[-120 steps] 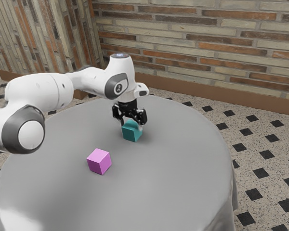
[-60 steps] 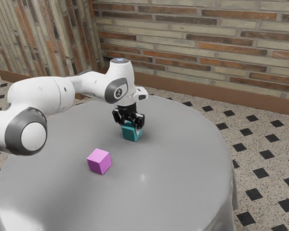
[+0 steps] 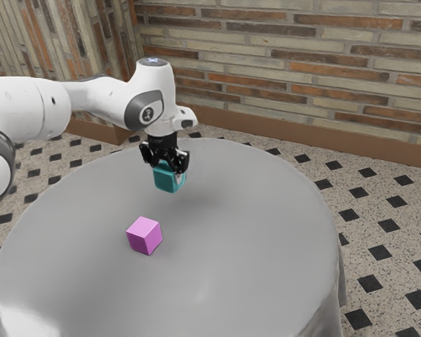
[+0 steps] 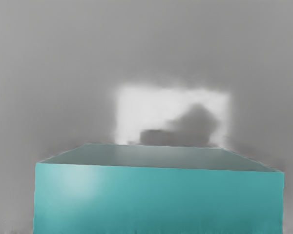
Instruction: Pick up the blue block with one arm, and put the blue block on the pink block with one arm
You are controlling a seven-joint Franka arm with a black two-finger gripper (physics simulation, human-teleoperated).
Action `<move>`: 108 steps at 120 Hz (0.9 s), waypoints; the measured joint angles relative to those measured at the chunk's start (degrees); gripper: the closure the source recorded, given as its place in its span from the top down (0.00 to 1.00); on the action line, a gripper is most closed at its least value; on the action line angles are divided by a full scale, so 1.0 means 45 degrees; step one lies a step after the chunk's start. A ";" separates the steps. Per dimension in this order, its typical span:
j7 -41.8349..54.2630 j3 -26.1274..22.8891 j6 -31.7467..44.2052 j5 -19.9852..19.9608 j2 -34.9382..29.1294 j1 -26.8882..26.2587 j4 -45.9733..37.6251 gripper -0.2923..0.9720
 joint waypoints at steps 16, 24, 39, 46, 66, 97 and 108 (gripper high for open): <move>-0.0288 -0.0029 0.1100 -0.0371 -0.2389 0.0224 -0.3312 0.51; -0.0467 -0.0073 0.1473 -0.0529 -0.3153 0.0316 -0.4354 0.51; -0.0800 -0.0146 0.1986 -0.0759 -0.4052 0.0458 -0.5685 0.51; -0.0936 -0.0156 0.2195 -0.0835 -0.4264 0.0495 -0.6133 0.51; -0.1234 -0.0160 0.2534 -0.0943 -0.4429 0.0633 -0.6487 0.54; -0.1253 -0.0190 0.2745 -0.1033 -0.4367 0.0642 -0.6419 0.69; -0.1251 -0.0191 0.2569 -0.1055 -0.4400 0.0638 -0.5783 0.72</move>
